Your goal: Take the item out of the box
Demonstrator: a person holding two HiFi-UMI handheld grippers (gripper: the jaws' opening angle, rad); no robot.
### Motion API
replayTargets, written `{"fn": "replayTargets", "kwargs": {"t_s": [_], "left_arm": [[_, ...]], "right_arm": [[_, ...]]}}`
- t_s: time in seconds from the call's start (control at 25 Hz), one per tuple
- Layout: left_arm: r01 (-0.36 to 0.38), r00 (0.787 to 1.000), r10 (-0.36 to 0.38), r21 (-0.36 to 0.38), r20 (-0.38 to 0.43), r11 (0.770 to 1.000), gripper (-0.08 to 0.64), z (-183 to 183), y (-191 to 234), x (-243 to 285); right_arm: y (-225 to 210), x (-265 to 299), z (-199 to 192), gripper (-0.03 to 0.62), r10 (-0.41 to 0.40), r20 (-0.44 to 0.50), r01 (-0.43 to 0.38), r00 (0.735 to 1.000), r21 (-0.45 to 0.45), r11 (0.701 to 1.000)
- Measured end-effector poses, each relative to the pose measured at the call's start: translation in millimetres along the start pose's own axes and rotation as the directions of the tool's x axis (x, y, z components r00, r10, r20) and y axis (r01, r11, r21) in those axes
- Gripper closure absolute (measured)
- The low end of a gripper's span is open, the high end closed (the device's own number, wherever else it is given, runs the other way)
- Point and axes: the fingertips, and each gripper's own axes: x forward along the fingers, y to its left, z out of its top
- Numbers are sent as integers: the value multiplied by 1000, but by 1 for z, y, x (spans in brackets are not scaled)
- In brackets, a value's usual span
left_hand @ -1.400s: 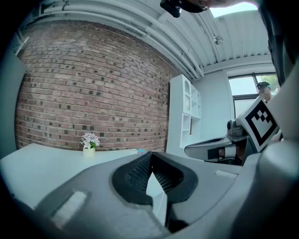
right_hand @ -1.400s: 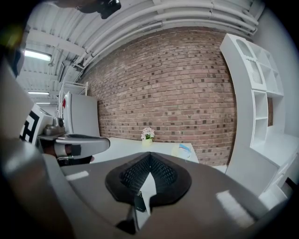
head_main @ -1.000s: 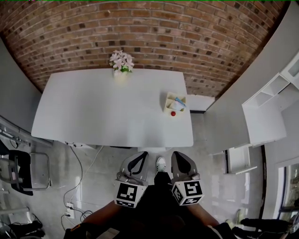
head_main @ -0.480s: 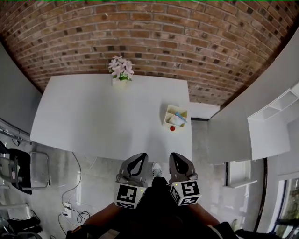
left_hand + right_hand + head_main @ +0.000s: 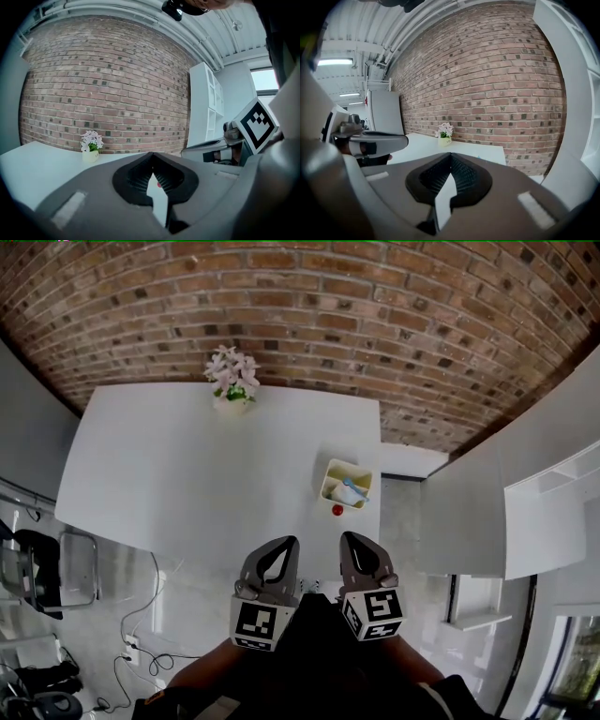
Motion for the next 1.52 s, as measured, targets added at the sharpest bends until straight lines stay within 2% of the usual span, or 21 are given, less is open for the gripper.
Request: {"fn": "replayTargets", "kwargs": {"t_s": [0.48, 0.84, 0.92, 1.16, 1.52], "left_arm": [[-35, 999, 34, -7, -25, 999, 555, -8, -8, 73], [-79, 994, 77, -25, -81, 997, 555, -26, 2, 113], [-86, 992, 83, -26, -92, 996, 555, -29, 5, 120], [-106, 988, 103, -23, -112, 994, 555, -41, 15, 141], [-142, 980, 132, -58, -148, 988, 555, -58, 30, 161]], "right_arm": [[-66, 44, -6, 591, 8, -78, -13, 997, -55, 998], [-92, 68, -23, 590, 22, -146, -34, 989, -82, 996], [-98, 73, -25, 554, 23, -154, -36, 988, -79, 996], [-111, 88, -31, 538, 28, -172, -43, 985, -87, 995], [-110, 102, -46, 495, 88, -223, -115, 971, -109, 987]]}}
